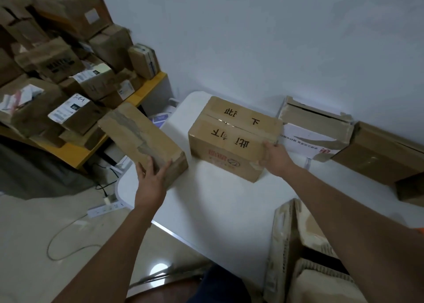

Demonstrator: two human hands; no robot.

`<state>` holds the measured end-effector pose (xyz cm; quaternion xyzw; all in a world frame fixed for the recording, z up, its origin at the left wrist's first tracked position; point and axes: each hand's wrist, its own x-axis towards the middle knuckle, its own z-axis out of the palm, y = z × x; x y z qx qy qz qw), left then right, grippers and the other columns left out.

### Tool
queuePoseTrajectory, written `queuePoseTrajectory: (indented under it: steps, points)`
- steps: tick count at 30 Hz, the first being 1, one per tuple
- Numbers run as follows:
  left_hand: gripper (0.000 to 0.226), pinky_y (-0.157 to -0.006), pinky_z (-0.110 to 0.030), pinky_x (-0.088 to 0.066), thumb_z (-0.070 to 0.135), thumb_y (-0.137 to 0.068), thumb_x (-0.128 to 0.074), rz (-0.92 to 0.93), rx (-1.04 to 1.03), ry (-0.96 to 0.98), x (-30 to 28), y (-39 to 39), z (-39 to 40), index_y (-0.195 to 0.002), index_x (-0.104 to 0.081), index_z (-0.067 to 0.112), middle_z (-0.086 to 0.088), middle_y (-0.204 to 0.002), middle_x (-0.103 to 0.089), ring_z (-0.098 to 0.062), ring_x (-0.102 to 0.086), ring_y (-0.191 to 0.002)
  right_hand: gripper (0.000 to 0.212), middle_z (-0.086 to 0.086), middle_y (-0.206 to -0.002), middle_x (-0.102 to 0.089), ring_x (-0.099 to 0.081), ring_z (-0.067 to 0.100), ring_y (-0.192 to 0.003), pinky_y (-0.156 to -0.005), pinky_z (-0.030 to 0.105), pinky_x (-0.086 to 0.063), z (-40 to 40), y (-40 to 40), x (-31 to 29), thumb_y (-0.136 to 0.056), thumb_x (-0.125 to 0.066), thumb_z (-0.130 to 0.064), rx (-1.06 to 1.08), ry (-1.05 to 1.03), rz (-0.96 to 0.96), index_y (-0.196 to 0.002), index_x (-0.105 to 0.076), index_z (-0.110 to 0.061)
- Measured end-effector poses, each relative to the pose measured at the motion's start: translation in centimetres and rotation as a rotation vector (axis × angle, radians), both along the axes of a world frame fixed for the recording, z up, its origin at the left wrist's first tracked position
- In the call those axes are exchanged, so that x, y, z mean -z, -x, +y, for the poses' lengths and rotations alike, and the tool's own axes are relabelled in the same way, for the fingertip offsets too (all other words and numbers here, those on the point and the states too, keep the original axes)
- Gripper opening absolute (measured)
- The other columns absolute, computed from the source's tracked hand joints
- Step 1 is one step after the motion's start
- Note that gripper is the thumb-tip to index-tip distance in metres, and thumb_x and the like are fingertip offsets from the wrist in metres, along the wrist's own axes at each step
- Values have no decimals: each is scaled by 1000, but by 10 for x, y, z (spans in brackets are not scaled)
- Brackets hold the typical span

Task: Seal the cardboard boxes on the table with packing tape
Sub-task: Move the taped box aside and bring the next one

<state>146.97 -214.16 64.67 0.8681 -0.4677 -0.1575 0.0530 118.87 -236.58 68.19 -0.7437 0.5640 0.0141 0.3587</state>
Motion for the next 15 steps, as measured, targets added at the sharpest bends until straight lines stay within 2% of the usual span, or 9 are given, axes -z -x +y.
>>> queuePoseTrajectory:
  steps: [3, 6, 8, 12, 15]
  points:
    - [86, -101, -60, -43, -4, -90, -52, 0, 75, -13, -2, 25, 3, -154, -21, 44, -9, -166, -5, -49, 5, -148, 69, 9, -138, -39, -40, 29, -130, -105, 39, -43, 3, -28, 3, -78, -75, -25, 52, -21, -157, -138, -42, -17]
    - [92, -90, -49, -55, -8, -87, -44, -2, 150, -19, -4, 51, -10, -154, -16, 47, -4, -166, 1, -43, 9, -149, 72, 2, -145, -34, -37, 22, -134, -101, 28, -35, 6, -52, -9, -91, -66, -25, 89, -103, -352, -150, -27, -23]
    - [90, -83, -42, -58, -4, -90, -45, -18, 187, -37, -4, 63, -27, -154, -12, 49, -1, -166, 5, -39, 11, -150, 70, 1, -148, -30, -33, 19, -137, -99, 22, -28, 2, -54, -16, -96, -59, -22, 101, -82, -392, -154, -19, -24]
    - [80, -79, -37, -56, 3, -94, -54, -29, 189, -17, -6, 73, -75, -152, -21, 46, 1, -165, 0, -40, 3, -149, 67, 3, -159, -18, -37, 18, -136, -111, 32, -31, -5, -33, -34, -97, -58, -28, 127, 51, -405, -154, -22, -28]
    - [78, -87, -43, -53, 1, -93, -57, 5, 201, -6, -3, 70, -108, -150, -27, 44, 4, -164, -2, -41, 0, -147, 62, 5, -158, -22, -33, 23, -141, -114, 44, -33, 0, -5, -48, -97, -57, -30, 169, 101, -422, -152, -28, -25]
